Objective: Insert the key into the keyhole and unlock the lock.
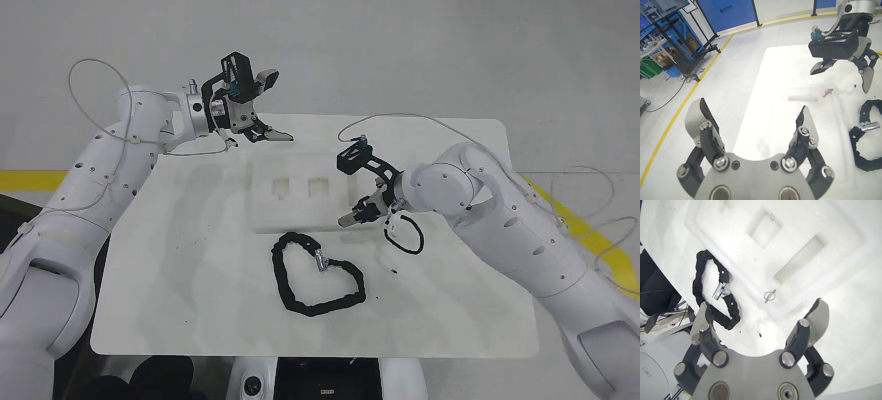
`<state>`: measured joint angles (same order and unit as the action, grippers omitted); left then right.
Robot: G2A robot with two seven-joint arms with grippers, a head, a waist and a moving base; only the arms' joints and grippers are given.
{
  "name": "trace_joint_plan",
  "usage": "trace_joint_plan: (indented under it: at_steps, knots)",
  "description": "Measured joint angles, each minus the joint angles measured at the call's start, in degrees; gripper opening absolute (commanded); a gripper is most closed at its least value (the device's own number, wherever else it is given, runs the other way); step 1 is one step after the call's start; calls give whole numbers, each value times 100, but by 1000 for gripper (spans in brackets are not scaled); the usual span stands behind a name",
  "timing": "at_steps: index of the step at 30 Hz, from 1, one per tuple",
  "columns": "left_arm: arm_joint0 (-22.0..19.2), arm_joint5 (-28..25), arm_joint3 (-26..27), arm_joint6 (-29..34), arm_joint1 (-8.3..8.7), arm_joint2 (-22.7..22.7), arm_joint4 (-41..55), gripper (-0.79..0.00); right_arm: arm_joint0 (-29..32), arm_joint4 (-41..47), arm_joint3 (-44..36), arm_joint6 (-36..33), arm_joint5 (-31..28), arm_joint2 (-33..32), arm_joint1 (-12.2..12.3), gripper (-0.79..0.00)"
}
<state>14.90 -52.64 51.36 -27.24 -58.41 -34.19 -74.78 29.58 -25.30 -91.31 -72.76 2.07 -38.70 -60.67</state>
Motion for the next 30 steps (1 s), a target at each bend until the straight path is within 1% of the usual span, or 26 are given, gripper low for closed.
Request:
trace_joint_plan:
  at_steps: [2, 3, 5, 7, 8, 12, 18, 20, 22, 23, 27, 29, 30]
  knots:
    - [0, 0, 0, 0, 0, 0, 0, 0, 55, -156, -118, 8, 233, 20, -4, -129]
    - [0, 0, 0, 0, 0, 0, 0, 0, 90, -227, -180, 15, 323, 25, -4, -209]
    - [0, 0, 0, 0, 0, 0, 0, 0, 151, -310, -256, 48, 411, 27, -4, -259]
    - [0, 0, 0, 0, 0, 0, 0, 0, 233, -359, -276, 94, 463, 25, -4, -369]
    - [0, 0, 0, 0, 0, 0, 0, 0, 269, -353, -258, 126, 475, 17, -5, -406]
    - [0, 0, 0, 0, 0, 0, 0, 0, 379, -320, -128, 264, 442, -26, -17, -449]
    - [0, 0, 0, 0, 0, 0, 0, 0, 386, -501, -104, 203, 526, -34, -42, -443]
    - [0, 0, 0, 0, 0, 0, 0, 0, 395, -534, -93, 200, 568, -43, -50, -453]
    - [0, 0, 0, 0, 0, 0, 0, 0, 418, -538, -51, 242, 593, -65, -60, -480]
    - [0, 0, 0, 0, 0, 0, 0, 0, 429, -537, -31, 269, 593, -75, -65, -511]
    - [0, 0, 0, 0, 0, 0, 0, 0, 461, -533, 83, 358, 562, -96, -92, -554]
    - [0, 0, 0, 0, 0, 0, 0, 0, 466, -526, 125, 384, 557, -102, -107, -588]
    - [0, 0, 0, 0, 0, 0, 0, 0, 469, -526, 145, 395, 558, -106, -116, -591]
